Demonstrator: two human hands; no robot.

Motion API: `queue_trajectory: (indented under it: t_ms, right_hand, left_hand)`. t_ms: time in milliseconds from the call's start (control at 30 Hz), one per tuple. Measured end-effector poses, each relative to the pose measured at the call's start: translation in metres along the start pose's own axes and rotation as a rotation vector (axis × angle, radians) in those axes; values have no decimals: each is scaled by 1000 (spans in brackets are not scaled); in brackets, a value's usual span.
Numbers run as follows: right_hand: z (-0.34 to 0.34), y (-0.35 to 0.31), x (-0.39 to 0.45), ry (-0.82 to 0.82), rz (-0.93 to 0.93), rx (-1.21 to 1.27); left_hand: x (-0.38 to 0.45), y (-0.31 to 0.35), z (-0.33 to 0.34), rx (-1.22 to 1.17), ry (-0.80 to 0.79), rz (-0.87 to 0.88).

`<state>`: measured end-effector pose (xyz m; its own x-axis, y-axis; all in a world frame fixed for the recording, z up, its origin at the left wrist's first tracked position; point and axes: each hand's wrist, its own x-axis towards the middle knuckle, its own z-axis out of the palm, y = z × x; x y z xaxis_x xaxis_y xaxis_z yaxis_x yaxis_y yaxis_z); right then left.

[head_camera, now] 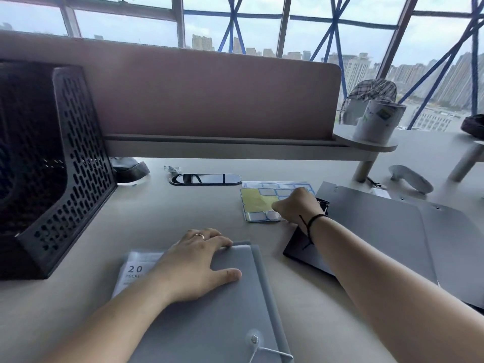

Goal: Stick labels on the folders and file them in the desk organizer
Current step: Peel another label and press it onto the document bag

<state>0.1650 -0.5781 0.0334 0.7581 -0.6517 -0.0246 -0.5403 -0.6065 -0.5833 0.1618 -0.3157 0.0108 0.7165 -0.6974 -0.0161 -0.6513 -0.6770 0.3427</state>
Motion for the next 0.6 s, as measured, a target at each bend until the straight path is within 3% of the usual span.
queue_trajectory:
  t_ms: [400, 600]
  right_hand:
    - [-9, 0, -17, 5, -4, 620]
    - [-5, 2, -26, 36, -33, 734]
  left_hand:
    - [-1, -1, 0, -10, -4, -5]
    - [-1, 0, -1, -1, -11, -8]
